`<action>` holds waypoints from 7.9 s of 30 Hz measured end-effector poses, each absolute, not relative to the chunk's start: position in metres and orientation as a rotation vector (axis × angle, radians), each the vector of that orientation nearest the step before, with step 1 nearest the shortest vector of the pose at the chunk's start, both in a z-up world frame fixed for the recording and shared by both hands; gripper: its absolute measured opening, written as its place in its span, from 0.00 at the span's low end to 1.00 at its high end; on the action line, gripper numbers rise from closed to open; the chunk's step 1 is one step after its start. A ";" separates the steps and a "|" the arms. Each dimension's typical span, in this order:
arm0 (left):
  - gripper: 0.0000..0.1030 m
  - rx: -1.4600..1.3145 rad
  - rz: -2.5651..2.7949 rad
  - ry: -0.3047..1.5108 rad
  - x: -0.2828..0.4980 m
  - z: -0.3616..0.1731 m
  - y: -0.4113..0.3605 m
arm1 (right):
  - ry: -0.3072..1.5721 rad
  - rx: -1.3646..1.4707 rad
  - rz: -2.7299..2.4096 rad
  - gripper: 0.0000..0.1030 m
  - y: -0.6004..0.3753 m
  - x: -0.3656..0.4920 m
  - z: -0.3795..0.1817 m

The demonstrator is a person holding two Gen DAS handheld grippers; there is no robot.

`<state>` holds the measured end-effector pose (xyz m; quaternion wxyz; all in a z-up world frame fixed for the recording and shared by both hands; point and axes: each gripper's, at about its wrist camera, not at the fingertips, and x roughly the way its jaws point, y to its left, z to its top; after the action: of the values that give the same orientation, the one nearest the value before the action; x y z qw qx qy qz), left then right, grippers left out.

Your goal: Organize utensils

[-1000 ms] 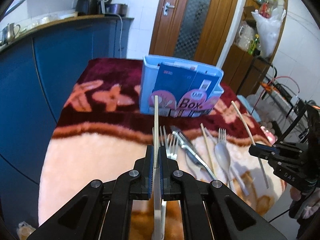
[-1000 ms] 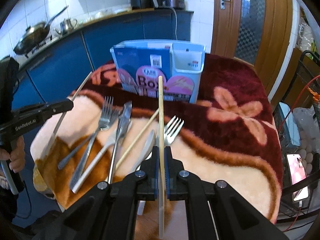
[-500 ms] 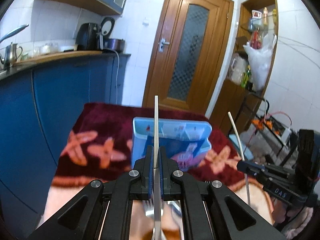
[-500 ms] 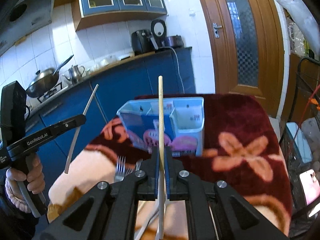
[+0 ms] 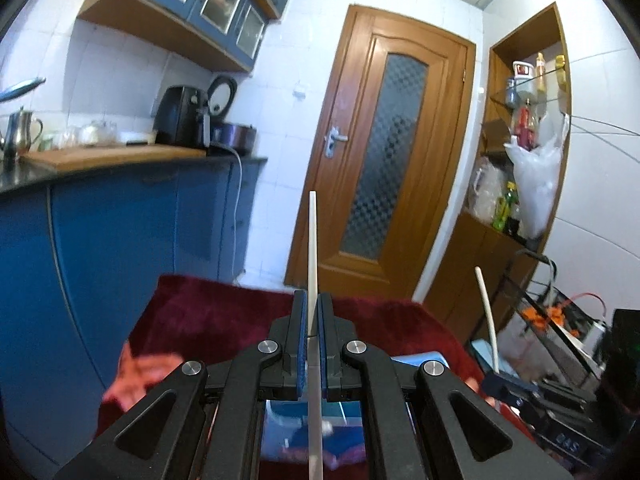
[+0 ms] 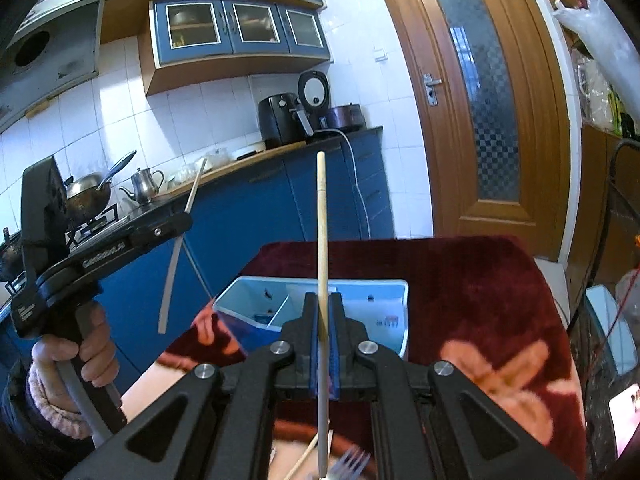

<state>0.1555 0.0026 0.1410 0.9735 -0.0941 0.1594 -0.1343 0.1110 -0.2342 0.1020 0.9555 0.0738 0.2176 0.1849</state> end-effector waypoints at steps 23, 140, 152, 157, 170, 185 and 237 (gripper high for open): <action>0.05 -0.192 -0.101 0.218 0.211 0.092 -0.017 | 0.269 0.155 0.357 0.06 -0.230 0.180 0.084; 0.29 -0.140 -0.321 0.873 0.105 -0.006 0.004 | 0.773 0.157 0.276 0.48 -0.247 0.068 0.002; 0.29 -0.206 -0.395 0.895 0.117 -0.016 0.006 | 0.862 0.217 0.300 0.48 -0.250 0.080 -0.018; 0.29 -0.257 -0.457 0.912 0.121 -0.020 0.005 | 0.867 0.238 0.306 0.45 -0.251 0.085 -0.020; 0.26 -0.330 -0.548 0.930 0.126 -0.025 -0.002 | 0.866 0.334 0.374 0.16 -0.256 0.094 -0.022; 0.20 -0.261 -0.461 0.773 0.106 0.005 0.005 | 0.711 0.310 0.367 0.03 -0.254 0.076 0.005; 0.03 -0.156 -0.217 0.234 0.068 0.170 0.041 | 0.152 0.015 0.183 0.02 -0.236 0.048 0.130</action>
<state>0.0685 0.0409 0.1696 0.9842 -0.0778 0.1164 -0.1080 0.0479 -0.2365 0.1305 0.9929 0.0073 0.0760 0.0915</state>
